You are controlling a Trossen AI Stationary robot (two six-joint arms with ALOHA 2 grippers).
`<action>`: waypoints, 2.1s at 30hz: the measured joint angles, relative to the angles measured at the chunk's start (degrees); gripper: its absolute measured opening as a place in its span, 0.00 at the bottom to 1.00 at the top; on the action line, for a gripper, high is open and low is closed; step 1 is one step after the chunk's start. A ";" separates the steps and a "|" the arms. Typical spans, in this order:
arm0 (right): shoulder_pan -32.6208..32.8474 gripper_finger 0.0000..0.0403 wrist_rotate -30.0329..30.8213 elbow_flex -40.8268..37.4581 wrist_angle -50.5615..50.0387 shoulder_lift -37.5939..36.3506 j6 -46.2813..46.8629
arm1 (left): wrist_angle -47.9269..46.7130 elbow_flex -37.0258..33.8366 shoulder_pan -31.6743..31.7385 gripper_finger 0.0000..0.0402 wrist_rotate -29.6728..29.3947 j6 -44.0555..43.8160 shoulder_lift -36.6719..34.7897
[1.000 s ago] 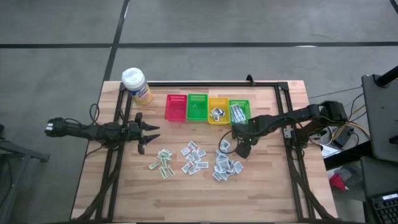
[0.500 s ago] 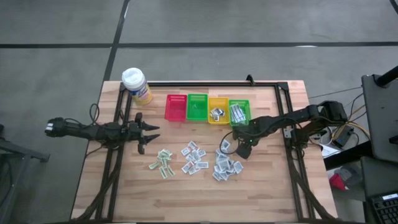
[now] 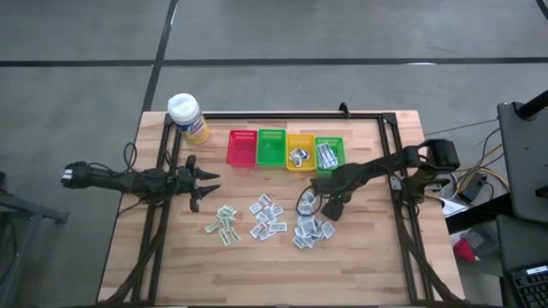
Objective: Pick & Place First Aid Supplies
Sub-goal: Put the blue alcohol pad into the yellow bin
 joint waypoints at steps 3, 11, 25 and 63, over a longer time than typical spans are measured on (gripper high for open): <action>0.10 0.35 1.92 1.19 -0.65 -0.93 -0.13 | 0.01 0.00 -0.02 0.39 -0.01 -0.01 0.20; -0.03 0.15 3.81 1.70 -0.32 -1.47 0.02 | 0.00 0.00 0.00 0.39 0.00 0.05 0.37; -0.08 0.02 2.79 1.27 -2.00 -4.21 -0.76 | 0.00 0.00 0.00 0.39 0.00 0.07 0.43; -0.30 0.02 -20.85 0.44 40.29 -44.10 -20.98 | 0.00 0.00 0.00 0.39 0.00 0.11 0.87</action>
